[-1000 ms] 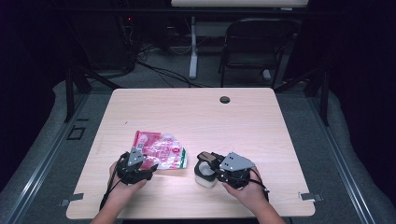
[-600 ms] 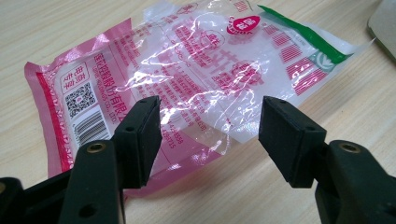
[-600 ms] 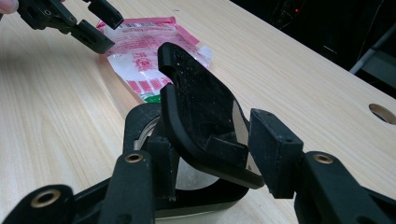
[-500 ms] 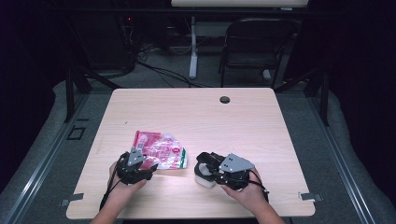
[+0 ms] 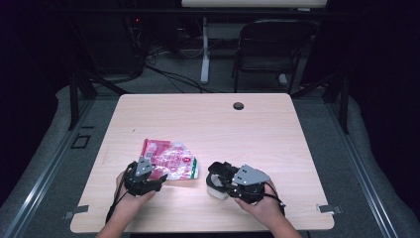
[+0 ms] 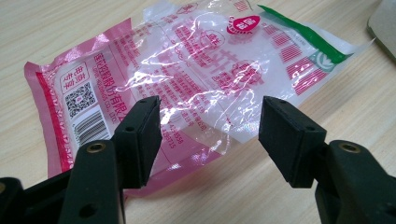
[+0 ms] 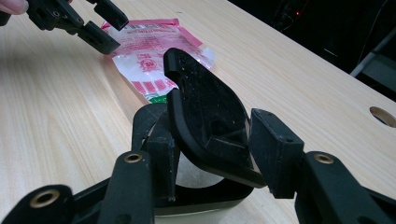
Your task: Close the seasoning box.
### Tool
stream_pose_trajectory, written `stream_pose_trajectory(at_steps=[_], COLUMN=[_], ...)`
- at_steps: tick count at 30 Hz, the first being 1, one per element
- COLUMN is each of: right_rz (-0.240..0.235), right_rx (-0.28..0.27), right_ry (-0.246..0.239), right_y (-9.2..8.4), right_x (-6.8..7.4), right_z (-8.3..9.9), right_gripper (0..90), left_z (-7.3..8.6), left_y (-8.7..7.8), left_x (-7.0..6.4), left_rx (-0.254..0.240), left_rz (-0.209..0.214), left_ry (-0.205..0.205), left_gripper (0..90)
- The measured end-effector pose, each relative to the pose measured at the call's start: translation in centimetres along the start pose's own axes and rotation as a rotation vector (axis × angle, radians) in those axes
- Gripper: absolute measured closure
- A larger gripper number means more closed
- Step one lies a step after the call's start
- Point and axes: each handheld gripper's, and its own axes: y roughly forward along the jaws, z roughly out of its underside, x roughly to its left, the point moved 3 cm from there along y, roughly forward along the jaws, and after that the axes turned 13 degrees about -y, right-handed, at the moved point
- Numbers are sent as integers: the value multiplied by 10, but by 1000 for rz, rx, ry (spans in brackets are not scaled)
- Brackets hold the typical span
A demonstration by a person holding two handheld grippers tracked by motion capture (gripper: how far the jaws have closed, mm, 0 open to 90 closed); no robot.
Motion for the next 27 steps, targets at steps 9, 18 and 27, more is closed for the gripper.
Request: stream_pose_trajectory(at_steps=[9, 18, 27], right_rz=[-2, -7, -16], right_rx=[-3, -10, -15], right_ry=[-15, -17, -24], right_y=[-1, -2, -2], right_x=[2, 4, 7], right_z=[-1, -3, -5], right_gripper=[541, 543, 545], left_z=[0, 0, 0], left_y=[0, 0, 0], left_x=[1, 1, 1], left_rx=[0, 1, -2], left_rz=[-1, 1, 1], left_ry=[4, 4, 0], left_gripper=[390, 390, 390])
